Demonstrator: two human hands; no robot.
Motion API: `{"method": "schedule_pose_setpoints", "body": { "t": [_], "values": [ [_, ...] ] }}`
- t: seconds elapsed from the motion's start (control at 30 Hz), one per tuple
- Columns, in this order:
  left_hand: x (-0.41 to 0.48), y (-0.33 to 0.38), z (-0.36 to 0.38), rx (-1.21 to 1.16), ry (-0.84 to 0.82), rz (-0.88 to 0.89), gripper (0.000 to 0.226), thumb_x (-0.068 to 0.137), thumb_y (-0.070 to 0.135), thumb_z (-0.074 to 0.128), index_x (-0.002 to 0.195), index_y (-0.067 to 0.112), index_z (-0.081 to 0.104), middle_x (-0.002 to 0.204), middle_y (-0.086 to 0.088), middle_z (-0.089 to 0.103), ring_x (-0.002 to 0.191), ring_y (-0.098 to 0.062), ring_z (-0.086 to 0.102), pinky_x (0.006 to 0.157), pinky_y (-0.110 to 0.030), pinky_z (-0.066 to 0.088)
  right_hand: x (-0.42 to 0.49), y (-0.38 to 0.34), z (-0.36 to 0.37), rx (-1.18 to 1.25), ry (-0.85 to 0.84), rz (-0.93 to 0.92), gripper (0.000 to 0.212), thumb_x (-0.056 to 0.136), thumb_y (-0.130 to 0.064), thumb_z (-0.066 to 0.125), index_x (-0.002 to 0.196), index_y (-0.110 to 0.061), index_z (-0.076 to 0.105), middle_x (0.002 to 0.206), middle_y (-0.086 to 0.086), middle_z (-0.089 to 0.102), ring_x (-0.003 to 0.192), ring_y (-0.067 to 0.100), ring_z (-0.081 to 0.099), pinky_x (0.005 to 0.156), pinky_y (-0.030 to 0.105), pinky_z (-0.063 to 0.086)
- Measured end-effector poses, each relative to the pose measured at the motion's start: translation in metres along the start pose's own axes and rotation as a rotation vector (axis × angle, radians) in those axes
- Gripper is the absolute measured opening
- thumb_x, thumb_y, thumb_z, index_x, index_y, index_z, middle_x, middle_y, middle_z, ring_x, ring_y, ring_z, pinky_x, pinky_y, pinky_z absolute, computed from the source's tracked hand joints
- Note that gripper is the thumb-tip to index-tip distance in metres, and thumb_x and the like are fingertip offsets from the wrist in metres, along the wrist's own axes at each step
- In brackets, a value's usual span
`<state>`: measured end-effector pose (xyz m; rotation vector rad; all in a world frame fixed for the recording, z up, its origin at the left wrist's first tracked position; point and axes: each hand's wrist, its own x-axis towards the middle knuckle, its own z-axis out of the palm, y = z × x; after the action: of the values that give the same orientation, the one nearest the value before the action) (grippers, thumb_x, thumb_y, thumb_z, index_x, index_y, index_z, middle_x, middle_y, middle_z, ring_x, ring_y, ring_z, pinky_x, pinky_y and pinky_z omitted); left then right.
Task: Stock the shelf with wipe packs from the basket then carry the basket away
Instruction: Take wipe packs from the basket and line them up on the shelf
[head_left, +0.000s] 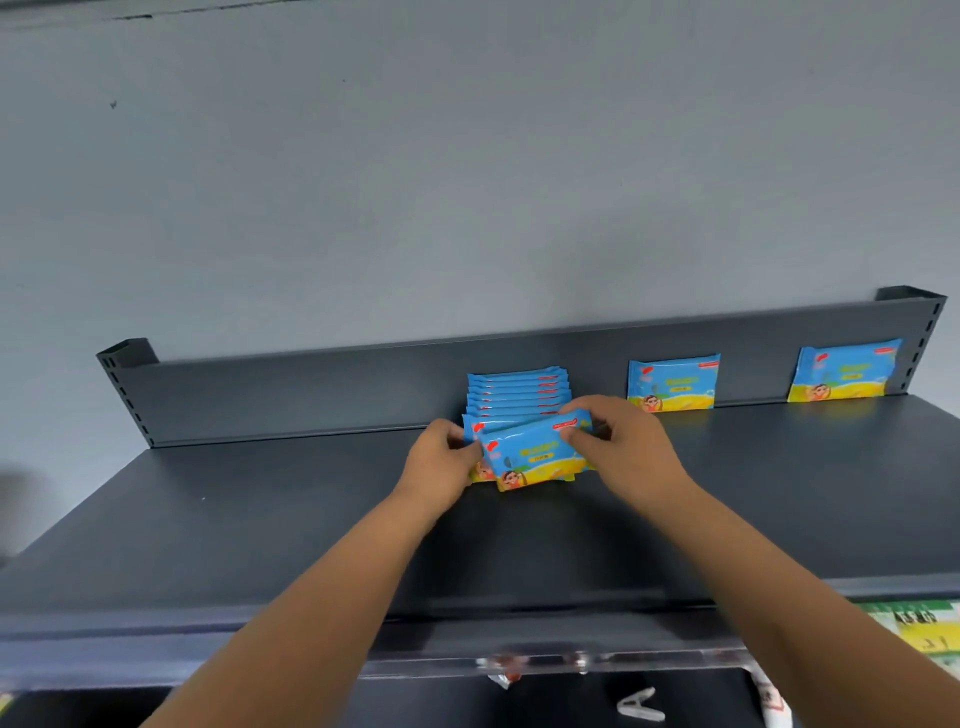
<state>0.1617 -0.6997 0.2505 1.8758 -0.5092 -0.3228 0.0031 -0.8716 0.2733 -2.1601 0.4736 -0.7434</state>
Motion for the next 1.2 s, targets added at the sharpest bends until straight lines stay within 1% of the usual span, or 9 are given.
{"method": "schedule_pose_setpoints", "body": {
  "t": [0.17, 0.3, 0.4, 0.6, 0.77, 0.87, 1.0, 1.13, 1.2],
  "values": [
    [-0.005, 0.001, -0.006, -0.133, -0.091, -0.037, 0.021, 0.093, 0.003, 0.058, 0.111, 0.014, 0.060, 0.116, -0.006, 0.071, 0.104, -0.018, 0.073, 0.092, -0.043, 0.062, 0.003, 0.000, 0.009, -0.184, 0.045, -0.038, 0.026, 0.095, -0.032, 0.070, 0.119, -0.030, 0.062, 0.111, -0.009, 0.055, 0.087, 0.002, 0.056, 0.073, 0.018, 0.048],
    [-0.002, -0.003, -0.007, -0.155, -0.133, -0.005, 0.031, 0.087, 0.014, 0.080, 0.111, 0.014, 0.059, 0.115, -0.003, 0.072, 0.101, -0.017, 0.076, 0.091, -0.043, 0.062, 0.002, -0.005, 0.020, -0.159, 0.037, -0.015, 0.026, 0.094, -0.031, 0.071, 0.112, -0.029, 0.053, 0.113, -0.006, 0.054, 0.092, 0.005, 0.058, 0.065, 0.009, 0.039],
    [-0.001, -0.004, -0.005, -0.114, -0.100, 0.017, 0.037, 0.083, 0.018, 0.086, 0.108, 0.015, 0.059, 0.113, -0.002, 0.073, 0.098, -0.019, 0.077, 0.089, -0.046, 0.062, 0.002, -0.006, 0.023, -0.173, 0.032, 0.012, 0.038, 0.093, -0.032, 0.072, 0.121, -0.028, 0.047, 0.119, -0.005, 0.054, 0.099, 0.006, 0.056, 0.065, 0.009, 0.037],
    [-0.005, -0.003, -0.004, 0.004, -0.058, 0.081, 0.034, 0.086, 0.027, 0.084, 0.107, 0.020, 0.058, 0.112, 0.005, 0.071, 0.098, -0.012, 0.074, 0.086, -0.040, 0.064, 0.002, -0.001, 0.023, -0.232, -0.045, 0.069, 0.082, 0.080, -0.033, 0.084, 0.145, -0.028, 0.035, 0.136, -0.005, 0.052, 0.113, 0.010, 0.056, 0.091, 0.030, 0.051],
    [-0.013, 0.004, -0.005, 0.106, -0.052, 0.151, 0.033, 0.090, 0.027, 0.079, 0.113, 0.018, 0.056, 0.111, 0.013, 0.066, 0.096, -0.004, 0.069, 0.074, -0.019, 0.060, 0.002, -0.003, 0.020, -0.473, -0.036, 0.005, 0.076, 0.085, -0.044, 0.077, 0.145, -0.027, 0.033, 0.134, -0.004, 0.052, 0.111, 0.017, 0.061, 0.084, 0.035, 0.057],
    [-0.013, 0.007, -0.008, 0.151, -0.057, 0.169, 0.033, 0.090, 0.027, 0.079, 0.112, 0.019, 0.056, 0.111, 0.013, 0.067, 0.095, -0.002, 0.069, 0.073, -0.019, 0.059, 0.000, -0.005, 0.019, -0.609, -0.013, -0.049, 0.071, 0.088, -0.053, 0.071, 0.143, -0.028, 0.034, 0.130, -0.005, 0.051, 0.107, 0.016, 0.060, 0.076, 0.034, 0.057],
    [-0.014, 0.005, -0.006, 0.180, -0.015, 0.177, 0.034, 0.089, 0.029, 0.080, 0.110, 0.022, 0.055, 0.111, 0.012, 0.068, 0.094, -0.002, 0.069, 0.074, -0.020, 0.059, -0.005, -0.002, 0.023, -0.643, 0.026, -0.072, 0.073, 0.088, -0.053, 0.070, 0.145, -0.027, 0.033, 0.135, -0.004, 0.048, 0.118, 0.018, 0.054, 0.083, 0.036, 0.058],
    [-0.015, 0.002, 0.001, 0.165, 0.067, 0.201, 0.066, 0.084, 0.025, 0.085, 0.136, 0.022, 0.045, 0.135, 0.006, 0.059, 0.119, -0.008, 0.061, 0.097, -0.033, 0.057, -0.009, -0.002, 0.029, -0.660, 0.095, -0.144, 0.074, 0.085, -0.049, 0.073, 0.145, -0.021, 0.040, 0.141, 0.000, 0.049, 0.128, 0.023, 0.050, 0.100, 0.040, 0.050],
    [-0.019, 0.005, 0.003, 0.190, 0.102, 0.242, 0.084, 0.083, 0.025, 0.086, 0.150, 0.021, 0.035, 0.150, 0.004, 0.046, 0.135, -0.008, 0.047, 0.109, -0.028, 0.045, -0.009, -0.004, 0.030, -0.679, 0.128, -0.189, 0.072, 0.087, -0.051, 0.068, 0.145, -0.018, 0.042, 0.147, 0.003, 0.048, 0.137, 0.026, 0.045, 0.112, 0.044, 0.042]
  ]
}}
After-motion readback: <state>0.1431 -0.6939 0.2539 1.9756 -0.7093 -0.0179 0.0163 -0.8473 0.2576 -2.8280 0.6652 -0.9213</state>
